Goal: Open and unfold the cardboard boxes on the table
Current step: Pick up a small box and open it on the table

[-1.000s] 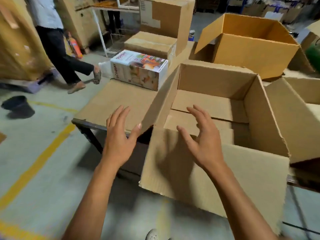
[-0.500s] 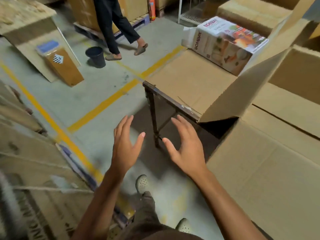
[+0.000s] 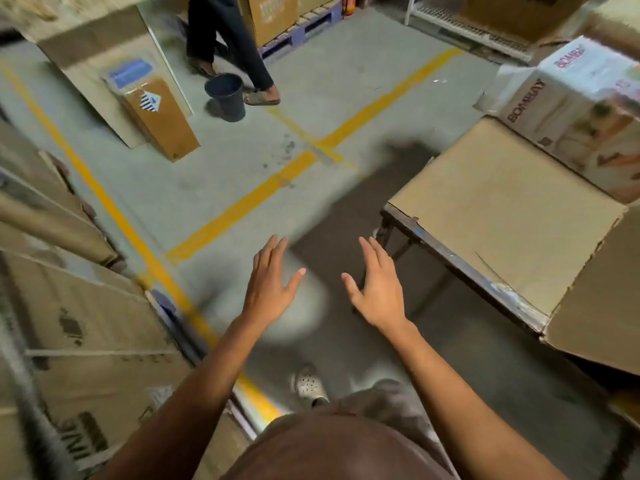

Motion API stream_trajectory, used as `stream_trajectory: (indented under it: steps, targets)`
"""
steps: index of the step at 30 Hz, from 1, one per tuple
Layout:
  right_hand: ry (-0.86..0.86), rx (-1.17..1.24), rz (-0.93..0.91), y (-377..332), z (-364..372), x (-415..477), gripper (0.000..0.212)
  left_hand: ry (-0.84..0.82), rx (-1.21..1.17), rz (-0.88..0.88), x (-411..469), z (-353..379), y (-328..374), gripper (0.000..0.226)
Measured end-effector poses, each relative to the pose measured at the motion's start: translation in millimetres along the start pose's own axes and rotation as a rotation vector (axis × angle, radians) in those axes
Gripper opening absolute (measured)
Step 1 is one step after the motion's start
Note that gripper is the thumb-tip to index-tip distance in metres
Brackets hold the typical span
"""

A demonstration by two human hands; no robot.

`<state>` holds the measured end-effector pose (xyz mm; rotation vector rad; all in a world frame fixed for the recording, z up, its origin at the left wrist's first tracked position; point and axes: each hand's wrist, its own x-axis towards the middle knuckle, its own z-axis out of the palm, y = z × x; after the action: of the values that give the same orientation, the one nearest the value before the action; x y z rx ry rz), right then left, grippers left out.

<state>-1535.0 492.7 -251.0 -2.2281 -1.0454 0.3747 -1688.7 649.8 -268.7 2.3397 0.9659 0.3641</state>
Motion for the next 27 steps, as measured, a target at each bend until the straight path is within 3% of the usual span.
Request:
stream_trajectory:
  steps: [14,27]
  targets:
    - [0.277,0.107,-0.037,-51,-11,215,0.071,0.201,-0.131,0.228,239,-67,5,0.068]
    - [0.681,0.114,0.128,-33,-100,331,0.069,0.016,-0.249,0.643,448,-54,128,0.069]
